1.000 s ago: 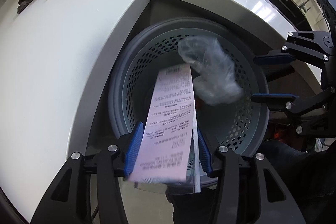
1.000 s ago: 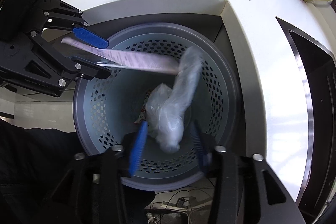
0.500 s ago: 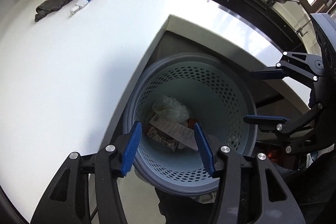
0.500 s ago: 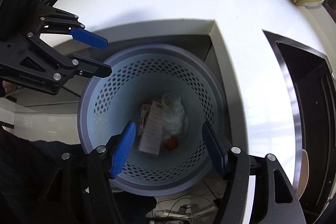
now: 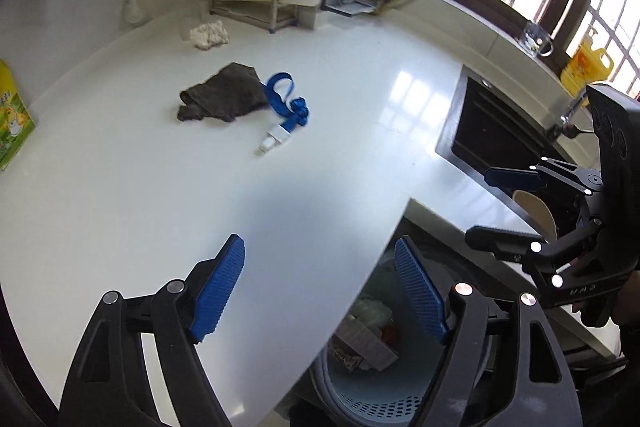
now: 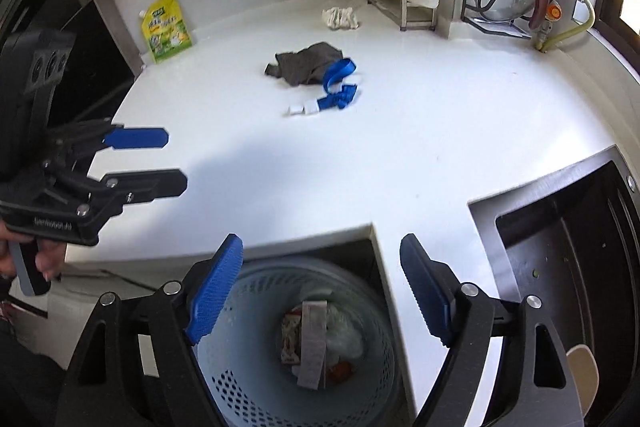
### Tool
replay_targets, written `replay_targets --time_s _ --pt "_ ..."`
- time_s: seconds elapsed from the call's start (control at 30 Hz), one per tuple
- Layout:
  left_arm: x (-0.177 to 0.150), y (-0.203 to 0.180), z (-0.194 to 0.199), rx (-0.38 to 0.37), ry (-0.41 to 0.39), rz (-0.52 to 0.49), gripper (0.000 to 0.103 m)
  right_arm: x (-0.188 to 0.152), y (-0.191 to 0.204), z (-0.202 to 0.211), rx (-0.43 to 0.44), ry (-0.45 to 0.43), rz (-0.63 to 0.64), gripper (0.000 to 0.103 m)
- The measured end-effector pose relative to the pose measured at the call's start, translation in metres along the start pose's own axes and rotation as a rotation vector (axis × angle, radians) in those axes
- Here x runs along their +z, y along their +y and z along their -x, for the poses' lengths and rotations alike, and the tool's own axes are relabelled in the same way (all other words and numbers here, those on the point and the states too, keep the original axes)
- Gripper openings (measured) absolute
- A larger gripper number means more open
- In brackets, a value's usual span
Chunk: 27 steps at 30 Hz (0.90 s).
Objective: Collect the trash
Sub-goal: 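Move both tools back over the counter toward the grey cloth and blue strap, then grasp the blue lanyard strap with the right tool while the left tool grasps the grey cloth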
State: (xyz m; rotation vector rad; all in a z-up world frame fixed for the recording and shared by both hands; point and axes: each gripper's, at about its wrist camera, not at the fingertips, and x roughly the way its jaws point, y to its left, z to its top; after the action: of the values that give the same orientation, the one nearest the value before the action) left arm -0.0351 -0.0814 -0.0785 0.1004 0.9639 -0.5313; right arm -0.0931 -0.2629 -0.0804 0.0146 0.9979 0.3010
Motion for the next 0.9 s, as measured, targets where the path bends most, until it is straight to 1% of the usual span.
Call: replay_targets --time_s 0.13,0.2,0.3,0.47,0.6,0.63,0.8,0.87,0.9 --pt "0.017 0.020 -0.002 0.039 -0.028 0.033 0.078 0.049 -0.014 -0.032 0.016 -0.018 -0.050 0.077" --pt "0.023 0.028 -0.004 0.055 -0.039 0.040 0.078 0.074 -0.022 -0.053 0.023 -0.011 -0.065 0.077" --pt "0.033 0.042 -0.009 0.071 -0.048 0.059 0.078 0.102 -0.029 -0.081 0.029 -0.004 -0.079 0.077" --pt "0.047 0.063 -0.022 0.100 -0.046 0.065 0.078 0.137 -0.028 -0.132 0.010 0.036 -0.056 0.077" --pt "0.062 0.080 -0.034 0.113 -0.045 0.065 0.078 0.155 -0.021 -0.162 -0.011 0.067 -0.016 0.077" --pt "0.065 0.084 -0.038 0.116 -0.043 0.064 0.078 0.158 -0.019 -0.167 -0.029 0.071 0.000 0.077" --pt "0.081 0.099 -0.060 0.115 -0.032 0.051 0.078 0.161 -0.011 -0.185 -0.068 0.102 0.046 0.076" --pt "0.087 0.103 -0.071 0.116 -0.022 0.045 0.078 0.159 -0.011 -0.191 -0.073 0.117 0.059 0.069" --pt "0.090 0.104 -0.077 0.118 -0.018 0.039 0.078 0.158 -0.012 -0.193 -0.071 0.125 0.058 0.058"
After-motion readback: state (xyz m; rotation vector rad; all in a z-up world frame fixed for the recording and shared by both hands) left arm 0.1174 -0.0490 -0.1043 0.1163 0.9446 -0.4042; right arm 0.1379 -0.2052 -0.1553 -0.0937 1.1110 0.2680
